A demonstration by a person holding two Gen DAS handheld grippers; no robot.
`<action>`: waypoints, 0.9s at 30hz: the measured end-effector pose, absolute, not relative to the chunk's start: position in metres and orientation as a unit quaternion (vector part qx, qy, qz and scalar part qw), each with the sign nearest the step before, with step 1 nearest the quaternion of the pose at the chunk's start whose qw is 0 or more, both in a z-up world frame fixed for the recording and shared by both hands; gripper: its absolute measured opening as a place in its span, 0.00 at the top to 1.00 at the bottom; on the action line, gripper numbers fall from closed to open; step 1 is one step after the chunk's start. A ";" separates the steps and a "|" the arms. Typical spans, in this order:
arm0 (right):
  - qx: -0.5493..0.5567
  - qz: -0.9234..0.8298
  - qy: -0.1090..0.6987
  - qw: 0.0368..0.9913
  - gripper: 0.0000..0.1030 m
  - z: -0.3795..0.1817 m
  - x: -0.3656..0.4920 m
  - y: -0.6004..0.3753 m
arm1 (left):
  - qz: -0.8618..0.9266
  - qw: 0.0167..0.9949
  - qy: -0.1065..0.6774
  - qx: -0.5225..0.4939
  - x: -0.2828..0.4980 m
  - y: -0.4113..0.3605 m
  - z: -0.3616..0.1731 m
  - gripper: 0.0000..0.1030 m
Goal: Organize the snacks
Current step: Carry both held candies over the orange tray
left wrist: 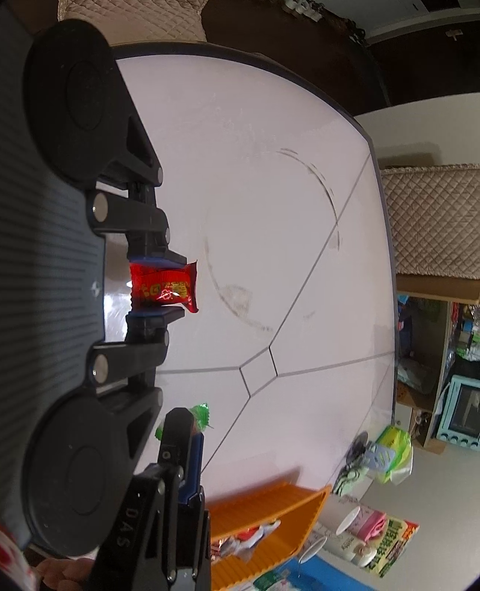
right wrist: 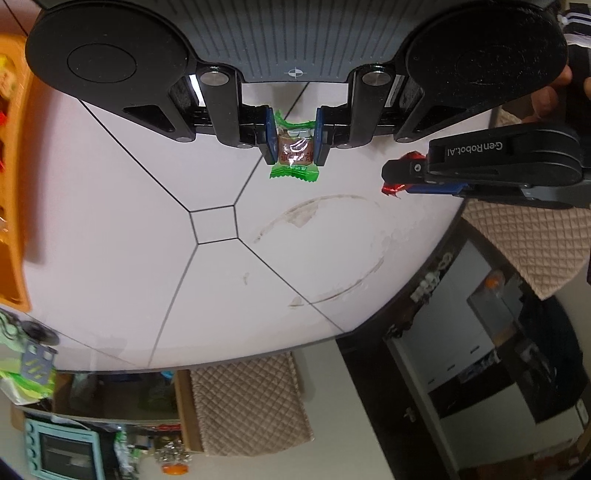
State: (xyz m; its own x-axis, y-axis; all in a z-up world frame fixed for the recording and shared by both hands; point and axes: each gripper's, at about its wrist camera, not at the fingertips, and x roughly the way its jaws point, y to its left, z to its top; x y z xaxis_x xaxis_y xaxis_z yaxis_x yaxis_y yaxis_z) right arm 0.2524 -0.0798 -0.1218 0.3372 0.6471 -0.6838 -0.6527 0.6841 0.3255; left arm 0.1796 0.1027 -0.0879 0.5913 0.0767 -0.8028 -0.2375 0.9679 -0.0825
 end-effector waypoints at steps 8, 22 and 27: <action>0.022 0.378 0.415 0.827 0.80 -0.110 0.233 -0.121 | 0.057 0.893 0.439 -0.083 0.170 0.067 -0.078 0.81; 0.063 0.315 0.415 0.851 0.80 -0.095 0.202 -0.219 | -0.036 0.897 0.438 -0.056 0.173 -0.025 -0.064 0.81; 0.076 0.282 0.408 0.865 0.80 -0.086 0.199 -0.256 | -0.071 0.898 0.431 -0.040 0.184 -0.060 -0.057 0.81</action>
State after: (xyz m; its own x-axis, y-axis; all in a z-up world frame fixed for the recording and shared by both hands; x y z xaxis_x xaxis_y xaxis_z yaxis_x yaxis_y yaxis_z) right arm 0.1986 -0.2560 -0.0862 0.5092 0.5490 -0.6628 -0.4257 0.8300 0.3604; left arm 0.1841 -0.0601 -0.0569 0.6176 -0.1630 -0.7694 0.0936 0.9866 -0.1339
